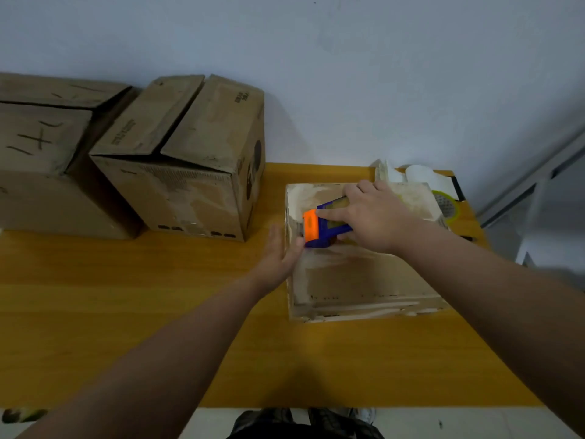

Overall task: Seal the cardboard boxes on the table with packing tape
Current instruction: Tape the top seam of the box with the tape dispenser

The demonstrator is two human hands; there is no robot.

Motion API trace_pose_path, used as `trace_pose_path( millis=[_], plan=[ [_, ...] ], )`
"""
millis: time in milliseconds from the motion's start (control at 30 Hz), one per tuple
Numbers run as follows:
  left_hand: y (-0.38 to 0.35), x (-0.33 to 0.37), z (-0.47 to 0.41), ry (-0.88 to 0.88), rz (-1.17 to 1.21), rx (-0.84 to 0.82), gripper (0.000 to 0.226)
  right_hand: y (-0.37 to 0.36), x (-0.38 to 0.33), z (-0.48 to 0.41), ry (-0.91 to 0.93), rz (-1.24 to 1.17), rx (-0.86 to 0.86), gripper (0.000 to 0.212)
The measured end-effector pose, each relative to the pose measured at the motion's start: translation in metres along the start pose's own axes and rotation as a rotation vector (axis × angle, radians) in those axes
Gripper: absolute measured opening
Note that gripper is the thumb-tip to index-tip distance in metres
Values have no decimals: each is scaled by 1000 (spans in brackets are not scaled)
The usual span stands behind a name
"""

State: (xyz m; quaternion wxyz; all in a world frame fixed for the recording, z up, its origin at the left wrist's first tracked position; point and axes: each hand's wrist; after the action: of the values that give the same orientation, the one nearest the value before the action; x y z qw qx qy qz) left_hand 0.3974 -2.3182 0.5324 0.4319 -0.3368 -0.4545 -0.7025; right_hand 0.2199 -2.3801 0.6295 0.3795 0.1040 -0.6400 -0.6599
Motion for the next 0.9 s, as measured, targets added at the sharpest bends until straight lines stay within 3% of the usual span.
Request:
trace_pose_path(
  millis=[133, 200, 300, 500, 733, 900],
  plan=[
    [20, 8, -26, -221, -696, -81, 121, 6, 9, -6, 70, -41, -11, 61],
    [25, 13, -37, -237, -835, -111, 124, 7, 14, -8, 91, -38, -34, 67],
    [29, 15, -44, -221, -950, -90, 121, 10, 22, -9, 82, -80, -79, 73],
    [29, 17, -43, -170, -1007, -46, 118, 17, 35, -10, 157, -113, 45, 71],
    [36, 21, -41, -65, -1049, -104, 117, -15, 121, 57, 23, -43, -72, 62],
    [25, 37, -45, 17, -1125, -153, 114, -39, 124, 60, 36, -9, -77, 55]
  ],
)
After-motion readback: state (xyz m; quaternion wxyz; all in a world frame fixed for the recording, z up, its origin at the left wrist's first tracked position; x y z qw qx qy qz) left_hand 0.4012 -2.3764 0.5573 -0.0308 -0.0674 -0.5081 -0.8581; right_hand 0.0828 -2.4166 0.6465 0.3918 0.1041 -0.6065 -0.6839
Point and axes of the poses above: each hand's wrist, its own z-axis away from the middle knuckle, its own y-axis out of the back of the hand, x = y × z, and after that the axes turned 3 degrees about x, right-handed
